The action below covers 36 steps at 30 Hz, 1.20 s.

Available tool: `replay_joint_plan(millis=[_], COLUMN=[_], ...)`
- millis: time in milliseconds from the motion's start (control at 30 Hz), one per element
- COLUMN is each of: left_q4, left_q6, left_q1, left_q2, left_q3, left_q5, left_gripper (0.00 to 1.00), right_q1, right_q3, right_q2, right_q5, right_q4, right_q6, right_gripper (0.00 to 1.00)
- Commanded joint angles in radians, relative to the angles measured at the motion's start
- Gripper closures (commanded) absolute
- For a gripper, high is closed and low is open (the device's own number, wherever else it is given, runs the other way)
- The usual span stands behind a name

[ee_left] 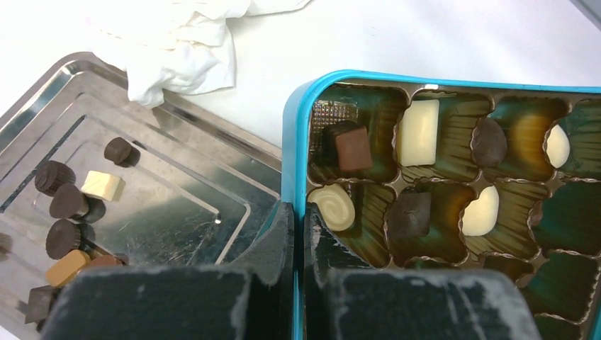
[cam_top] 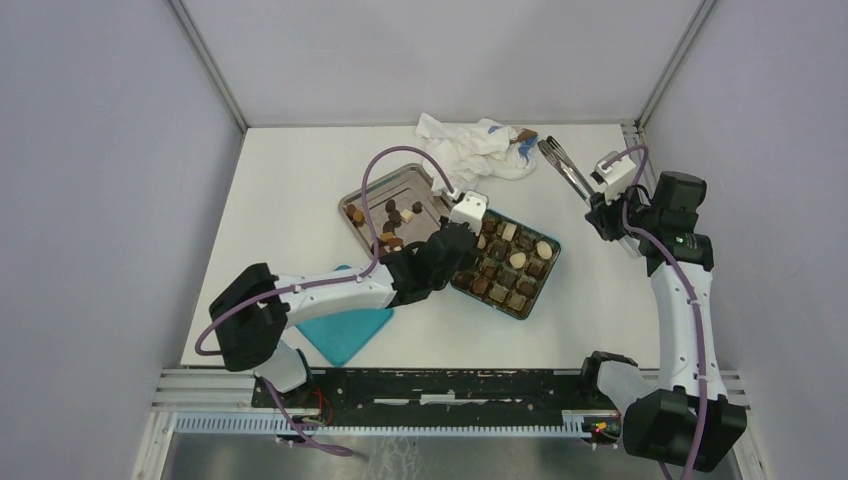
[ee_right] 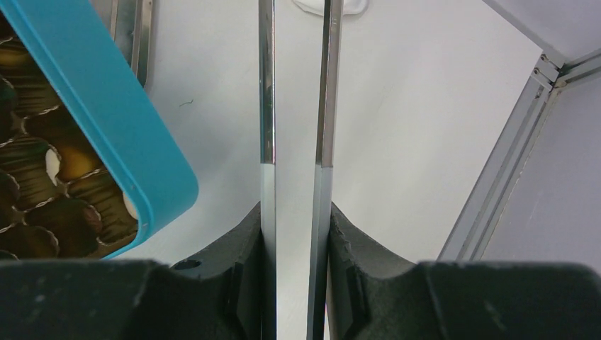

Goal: Pack the chocolate
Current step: Adjust the packing box at the center of the board.

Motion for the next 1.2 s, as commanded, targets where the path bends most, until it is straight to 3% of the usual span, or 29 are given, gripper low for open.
replay_joint_plan(millis=[0,133,200,400,633,867,967,1167], left_q4=[0.222,0.188,0.092,-0.208,-0.299,-0.324,-0.325,-0.314], left_q6=[0.063,0.027,-0.027,-0.261,-0.331,-0.346,-0.361,-0.372], left_q1=[-0.024,-0.027,-0.022,0.024,0.102,0.147,0.162,0.181], left_q2=[-0.109,-0.130,-0.100,0.119,0.376,0.549,0.590,0.562], left_q3=[-0.051,-0.074,-0.034,0.203,0.465,0.621,0.647,0.647], left_q5=[-0.073,-0.085,-0.071,0.153,0.376,0.441,0.457,0.467], left_gripper=[0.98,0.98,0.98,0.98,0.98,0.98,0.90,0.50], right_q1=[-0.006,-0.005,-0.005,-0.005,-0.006,-0.007,-0.007,-0.009], right_q3=[0.038,0.041,0.042,0.057,0.076,0.135,0.150,0.119], right_q2=[0.001,0.002,0.002,0.000,-0.011,-0.023,-0.029,-0.075], right_q5=[-0.045,-0.062,-0.069,-0.052,-0.025,0.088,0.110,0.164], right_q4=[0.023,0.018,0.009,-0.035,-0.077,-0.189,-0.273,-0.470], right_q6=[0.012,0.010,0.001,-0.036,-0.056,-0.155,-0.217,-0.384], right_gripper=[0.92,0.92,0.92,0.92,0.92,0.91,0.91,0.91])
